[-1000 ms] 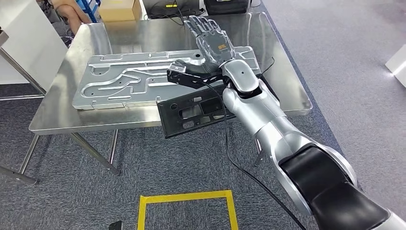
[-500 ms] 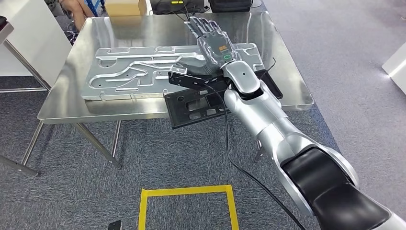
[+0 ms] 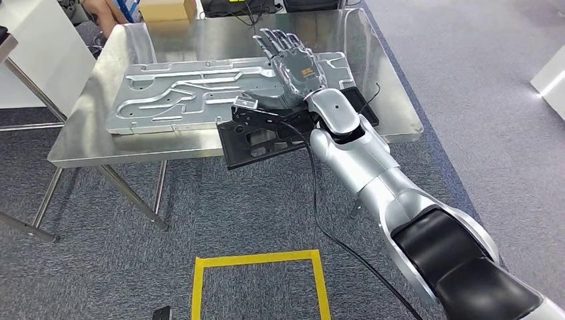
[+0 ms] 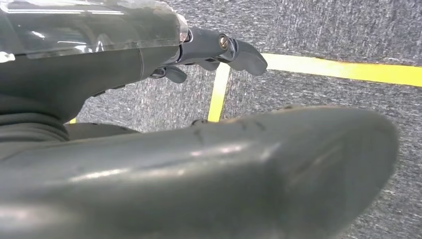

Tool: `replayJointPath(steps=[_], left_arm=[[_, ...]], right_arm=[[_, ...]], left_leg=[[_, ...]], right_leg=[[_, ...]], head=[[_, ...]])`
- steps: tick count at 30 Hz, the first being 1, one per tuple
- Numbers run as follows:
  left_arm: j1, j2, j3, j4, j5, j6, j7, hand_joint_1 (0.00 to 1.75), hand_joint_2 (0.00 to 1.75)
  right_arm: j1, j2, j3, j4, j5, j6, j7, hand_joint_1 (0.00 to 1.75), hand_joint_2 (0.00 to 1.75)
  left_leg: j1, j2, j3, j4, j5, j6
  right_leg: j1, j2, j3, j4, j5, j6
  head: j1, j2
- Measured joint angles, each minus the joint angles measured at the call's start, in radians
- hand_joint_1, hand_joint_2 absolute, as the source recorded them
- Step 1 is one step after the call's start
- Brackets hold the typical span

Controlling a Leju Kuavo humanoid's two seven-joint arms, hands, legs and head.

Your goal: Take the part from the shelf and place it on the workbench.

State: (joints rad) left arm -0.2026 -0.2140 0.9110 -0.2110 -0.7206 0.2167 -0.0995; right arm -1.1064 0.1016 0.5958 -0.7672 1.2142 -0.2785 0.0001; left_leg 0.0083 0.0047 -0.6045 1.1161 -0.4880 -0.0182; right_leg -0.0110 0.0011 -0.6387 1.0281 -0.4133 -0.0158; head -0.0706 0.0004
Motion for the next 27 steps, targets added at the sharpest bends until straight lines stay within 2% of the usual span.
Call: replayJointPath(steps=[1, 2, 5, 6, 7, 8, 10, 11, 12, 13, 15, 16, 17, 20, 21, 22, 23, 25, 26, 27], left_arm=[[-0.002, 0.000, 0.000, 0.000, 0.000, 0.000, 0.001, 0.00, 0.00], [-0.003, 0.000, 0.000, 0.000, 0.000, 0.000, 0.001, 0.00, 0.00], [-0.002, 0.000, 0.000, 0.000, 0.001, 0.000, 0.001, 0.00, 0.00], [-0.002, 0.000, 0.000, 0.000, 0.001, 0.000, 0.001, 0.00, 0.00], [-0.003, 0.000, 0.000, 0.000, 0.001, 0.000, 0.001, 0.00, 0.00], [-0.003, 0.000, 0.000, 0.000, 0.001, 0.000, 0.001, 0.00, 0.00], [-0.003, 0.000, 0.000, 0.000, 0.001, 0.000, 0.001, 0.00, 0.00], [-0.002, 0.000, 0.000, 0.000, 0.002, 0.000, 0.001, 0.00, 0.00], [-0.001, 0.000, 0.000, 0.000, 0.002, 0.000, 0.001, 0.00, 0.00], [-0.001, -0.001, 0.000, 0.000, 0.003, -0.001, 0.001, 0.00, 0.00], [0.000, -0.001, 0.000, 0.000, 0.004, -0.001, 0.001, 0.00, 0.00], [0.000, -0.001, 0.000, 0.000, 0.006, -0.001, 0.000, 0.00, 0.00], [-0.001, -0.001, 0.000, 0.000, 0.008, -0.001, -0.001, 0.00, 0.00], [0.003, -0.001, 0.002, 0.000, 0.019, 0.000, -0.007, 0.00, 0.00], [0.006, -0.001, 0.003, 0.000, 0.021, 0.000, -0.009, 0.00, 0.00], [0.009, -0.001, 0.004, 0.000, 0.021, 0.001, -0.011, 0.00, 0.00], [0.012, 0.000, 0.004, 0.000, 0.021, 0.002, -0.011, 0.00, 0.00], [0.016, 0.000, 0.006, 0.000, 0.021, 0.002, -0.012, 0.00, 0.00], [0.017, 0.000, 0.007, 0.000, 0.021, 0.003, -0.013, 0.00, 0.00], [0.018, 0.000, 0.008, 0.000, 0.021, 0.003, -0.014, 0.00, 0.00]], right_arm=[[0.000, -0.001, 0.001, -0.005, -0.003, 0.001, 0.002, 0.00, 0.00], [0.001, -0.002, 0.001, -0.009, -0.006, 0.003, 0.004, 0.00, 0.00], [0.007, -0.007, 0.002, -0.017, -0.019, 0.006, 0.011, 0.00, 0.00], [0.008, -0.010, 0.003, -0.020, -0.023, 0.006, 0.012, 0.00, 0.00], [0.008, -0.014, 0.003, -0.022, -0.026, 0.006, 0.014, 0.00, 0.00], [0.009, -0.018, 0.003, -0.023, -0.028, 0.005, 0.015, 0.00, 0.00], [0.014, -0.025, 0.004, -0.025, -0.031, 0.005, 0.015, 0.00, 0.00], [0.018, -0.027, 0.005, -0.025, -0.034, 0.004, 0.016, 0.00, 0.00], [0.022, -0.030, 0.006, -0.025, -0.038, 0.001, 0.016, 0.00, 0.00], [0.025, -0.033, 0.007, -0.027, -0.044, -0.003, 0.017, 0.00, 0.00], [0.027, -0.041, 0.008, -0.038, -0.059, -0.020, 0.018, 0.00, 0.00], [0.030, -0.046, 0.008, -0.048, -0.069, -0.035, 0.019, 0.00, 0.00], [0.036, -0.054, 0.007, -0.061, -0.078, -0.055, 0.019, 0.00, 0.00], [0.094, -0.094, -0.008, -0.134, -0.097, -0.153, 0.019, 0.00, 0.00], [0.124, -0.112, -0.018, -0.172, -0.098, -0.185, 0.019, 0.00, 0.00], [0.156, -0.129, -0.032, -0.211, -0.097, -0.212, 0.018, 0.00, 0.00], [0.190, -0.144, -0.046, -0.251, -0.094, -0.234, 0.018, 0.00, 0.00], [0.265, -0.173, -0.080, -0.334, -0.088, -0.272, 0.012, 0.00, 0.00], [0.304, -0.187, -0.097, -0.374, -0.087, -0.288, 0.006, 0.00, 0.00], [0.342, -0.201, -0.113, -0.412, -0.086, -0.303, 0.000, 0.00, 0.00]], left_leg=[[-0.003, -0.001, 0.033, -0.058, 0.013, 0.005], [-0.006, -0.001, 0.050, -0.090, 0.018, 0.010], [-0.009, -0.001, 0.048, -0.105, 0.031, 0.026], [-0.007, 0.000, 0.045, -0.111, 0.040, 0.034], [-0.005, 0.002, 0.041, -0.117, 0.050, 0.041], [-0.003, 0.003, 0.034, -0.120, 0.058, 0.046], [-0.005, 0.003, 0.016, -0.120, 0.071, 0.051], [-0.005, 0.004, 0.007, -0.118, 0.077, 0.051], [-0.005, 0.004, -0.002, -0.116, 0.082, 0.050], [-0.005, 0.003, -0.010, -0.113, 0.086, 0.048], [-0.006, 0.003, -0.024, -0.102, 0.091, 0.043], [-0.008, 0.003, -0.031, -0.096, 0.093, 0.039], [-0.009, 0.003, -0.036, -0.092, 0.096, 0.034], [-0.009, 0.001, -0.042, -0.091, 0.104, 0.017], [-0.007, -0.001, -0.047, -0.083, 0.094, 0.012], [-0.005, -0.002, -0.056, -0.060, 0.072, 0.007], [-0.003, -0.002, -0.072, -0.016, 0.036, 0.003], [0.001, -0.002, -0.114, 0.116, -0.047, -0.005], [0.002, -0.002, -0.128, 0.171, -0.074, -0.008], [0.002, -0.002, -0.125, 0.195, -0.083, -0.008]], right_leg=[[0.000, 0.000, -0.002, 0.000, 0.004, 0.005], [0.000, 0.000, -0.005, 0.000, 0.008, 0.010], [-0.001, -0.001, -0.009, -0.002, 0.018, 0.030], [-0.001, -0.001, -0.015, 0.008, 0.006, 0.035], [-0.001, 0.000, -0.027, 0.036, -0.018, 0.040], [-0.002, 0.000, -0.048, 0.088, -0.056, 0.043], [-0.002, 0.000, -0.098, 0.221, -0.132, 0.048], [-0.003, 0.000, -0.112, 0.269, -0.152, 0.050], [-0.003, 0.000, -0.106, 0.278, -0.153, 0.052], [-0.004, -0.001, -0.077, 0.244, -0.136, 0.052], [-0.004, -0.001, 0.014, 0.101, -0.089, 0.047], [-0.003, -0.001, 0.047, 0.042, -0.074, 0.043], [-0.002, 0.000, 0.062, 0.010, -0.068, 0.037], [0.001, -0.002, 0.060, -0.003, -0.056, 0.019], [0.001, -0.004, 0.058, -0.006, -0.050, 0.011], [-0.001, -0.007, 0.055, -0.009, -0.044, 0.004], [-0.003, -0.010, 0.051, -0.011, -0.037, -0.001], [-0.002, -0.011, 0.036, -0.011, -0.027, -0.004], [-0.002, -0.011, 0.029, -0.010, -0.022, -0.003], [-0.001, -0.011, 0.022, -0.009, -0.017, -0.002]], head=[[0.000, 0.000], [0.000, 0.000], [0.000, 0.000], [0.000, 0.000], [0.000, 0.000], [0.000, 0.000], [0.000, 0.000], [0.000, 0.000], [0.000, 0.000], [0.000, 0.000], [0.000, 0.000], [0.000, 0.000], [0.000, 0.000], [0.000, 0.000], [0.000, 0.000], [0.000, 0.000], [0.000, 0.000], [0.000, 0.000], [0.000, 0.000], [0.000, 0.000]])
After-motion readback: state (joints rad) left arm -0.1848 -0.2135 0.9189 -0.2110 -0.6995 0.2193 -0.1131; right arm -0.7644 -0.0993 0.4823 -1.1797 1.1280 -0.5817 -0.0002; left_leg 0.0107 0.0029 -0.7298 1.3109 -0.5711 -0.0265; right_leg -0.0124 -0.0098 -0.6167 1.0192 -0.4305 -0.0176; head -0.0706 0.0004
